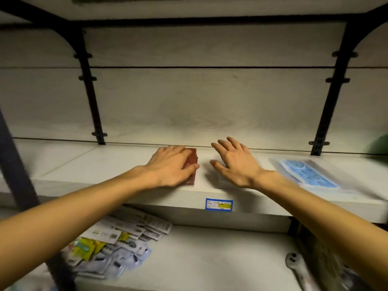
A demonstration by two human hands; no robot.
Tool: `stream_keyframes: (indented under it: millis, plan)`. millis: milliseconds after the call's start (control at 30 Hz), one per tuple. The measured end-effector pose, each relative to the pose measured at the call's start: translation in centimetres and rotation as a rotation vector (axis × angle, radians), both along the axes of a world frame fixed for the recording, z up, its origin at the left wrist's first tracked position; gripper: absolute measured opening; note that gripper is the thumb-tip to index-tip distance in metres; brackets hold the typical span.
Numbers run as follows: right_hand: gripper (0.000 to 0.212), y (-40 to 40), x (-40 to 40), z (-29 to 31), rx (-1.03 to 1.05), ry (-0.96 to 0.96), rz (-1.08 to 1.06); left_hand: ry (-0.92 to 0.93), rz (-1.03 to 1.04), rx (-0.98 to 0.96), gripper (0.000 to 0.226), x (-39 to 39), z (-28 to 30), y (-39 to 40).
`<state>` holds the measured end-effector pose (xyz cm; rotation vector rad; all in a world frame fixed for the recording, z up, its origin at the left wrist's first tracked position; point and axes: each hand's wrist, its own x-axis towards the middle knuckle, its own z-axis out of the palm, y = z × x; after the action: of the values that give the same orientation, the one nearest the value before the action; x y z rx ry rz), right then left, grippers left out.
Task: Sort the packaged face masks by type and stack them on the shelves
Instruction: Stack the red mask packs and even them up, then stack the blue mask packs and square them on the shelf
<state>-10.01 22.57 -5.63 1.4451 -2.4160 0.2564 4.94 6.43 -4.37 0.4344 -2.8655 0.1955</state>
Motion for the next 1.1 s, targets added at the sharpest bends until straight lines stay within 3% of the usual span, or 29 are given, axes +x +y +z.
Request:
stream_keyframes:
  millis: [333,500,633,833,1100]
  plan:
    - [0.051,-10.3,16.5,-1.0,-0.253,0.070,0.271,0.174,0.084,-0.055,0.065,18.7,-2.2,-8.6]
    - [0.054,-17.2,27.5,-3.2,-0.147,0.052,0.394,0.267,0.149,-0.038,0.065,31.6,-4.4,-14.5]
    - [0.056,-22.4,35.2,-5.2,-0.059,0.062,0.463,0.220,0.305,0.007,0.067,39.0,-5.6,-20.1]
    - [0.065,-30.0,41.4,-5.0,0.005,0.094,0.512,0.143,0.424,-0.019,0.064,45.2,-4.7,-27.7]
    - [0.065,-42.8,43.6,-3.2,-0.024,0.079,0.505,0.050,0.478,-0.121,0.055,48.0,-4.2,-38.4]
